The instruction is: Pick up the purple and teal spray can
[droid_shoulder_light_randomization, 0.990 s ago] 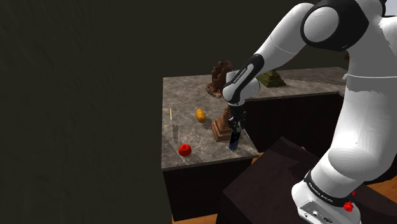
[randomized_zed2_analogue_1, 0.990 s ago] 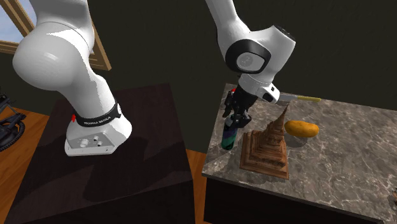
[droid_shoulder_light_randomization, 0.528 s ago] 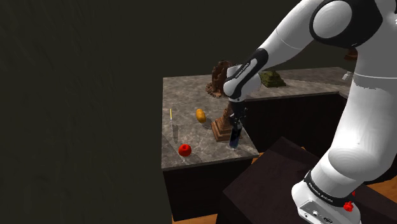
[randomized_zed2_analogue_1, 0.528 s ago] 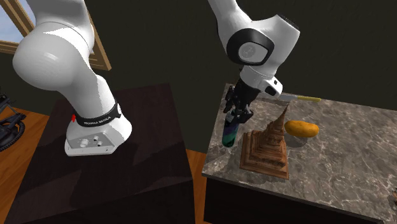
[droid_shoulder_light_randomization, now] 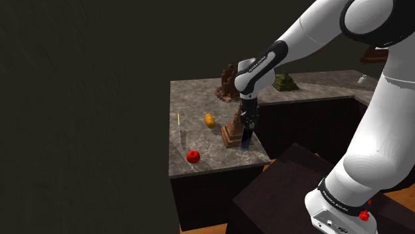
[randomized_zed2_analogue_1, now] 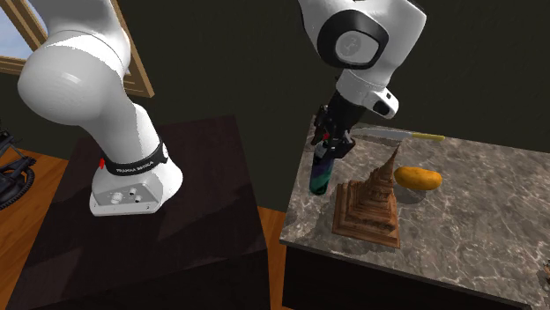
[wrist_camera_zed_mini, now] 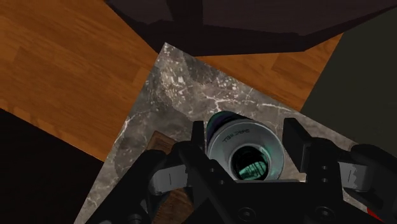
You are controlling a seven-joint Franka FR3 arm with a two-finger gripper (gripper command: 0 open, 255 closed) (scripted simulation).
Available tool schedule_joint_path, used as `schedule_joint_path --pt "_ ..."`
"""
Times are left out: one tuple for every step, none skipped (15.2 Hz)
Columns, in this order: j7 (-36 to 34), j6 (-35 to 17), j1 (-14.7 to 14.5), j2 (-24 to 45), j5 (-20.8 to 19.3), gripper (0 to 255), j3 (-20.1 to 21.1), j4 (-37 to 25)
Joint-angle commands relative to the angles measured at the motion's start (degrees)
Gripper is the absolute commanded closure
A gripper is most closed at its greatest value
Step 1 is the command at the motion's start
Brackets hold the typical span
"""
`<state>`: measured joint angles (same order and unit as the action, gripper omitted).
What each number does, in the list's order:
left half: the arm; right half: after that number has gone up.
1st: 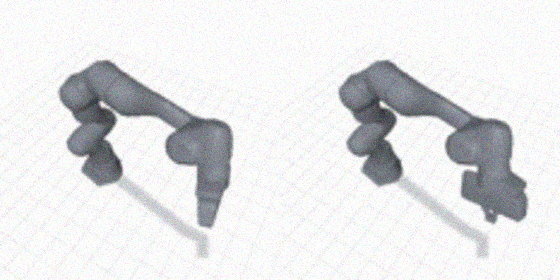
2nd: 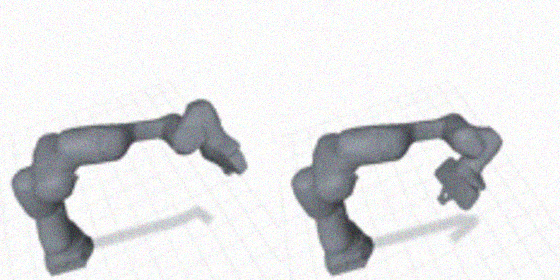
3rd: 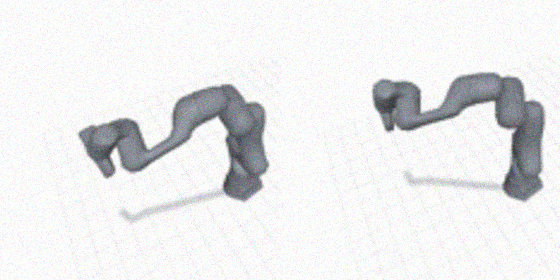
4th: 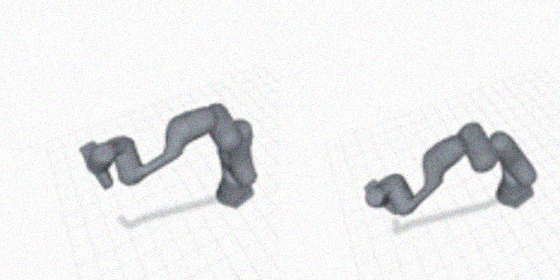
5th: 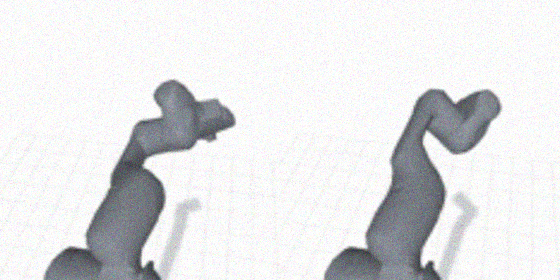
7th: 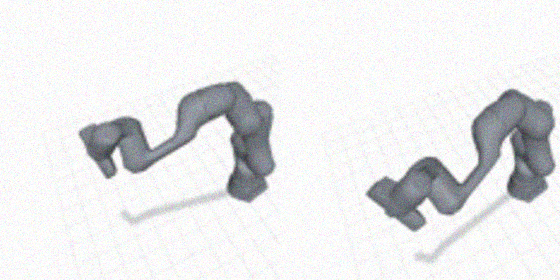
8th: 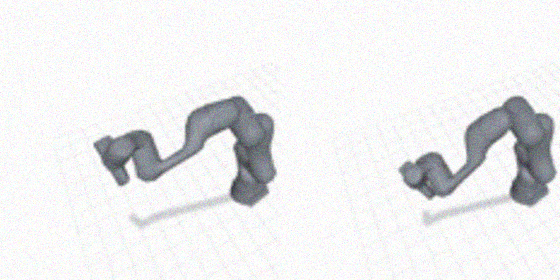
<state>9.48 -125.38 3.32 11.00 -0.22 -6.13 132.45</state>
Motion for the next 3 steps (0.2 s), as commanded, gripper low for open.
schedule_joint_path --pt "-0.05 1.47 0.00 -1.36 -0.19 255 -0.08 -0.11" --pt "-0.06 1.58 -0.01 -1.46 -0.20 255 -0.08 -0.12" --pt "-0.06 1.58 -0.01 -1.46 -0.20 255 -0.08 -0.12"
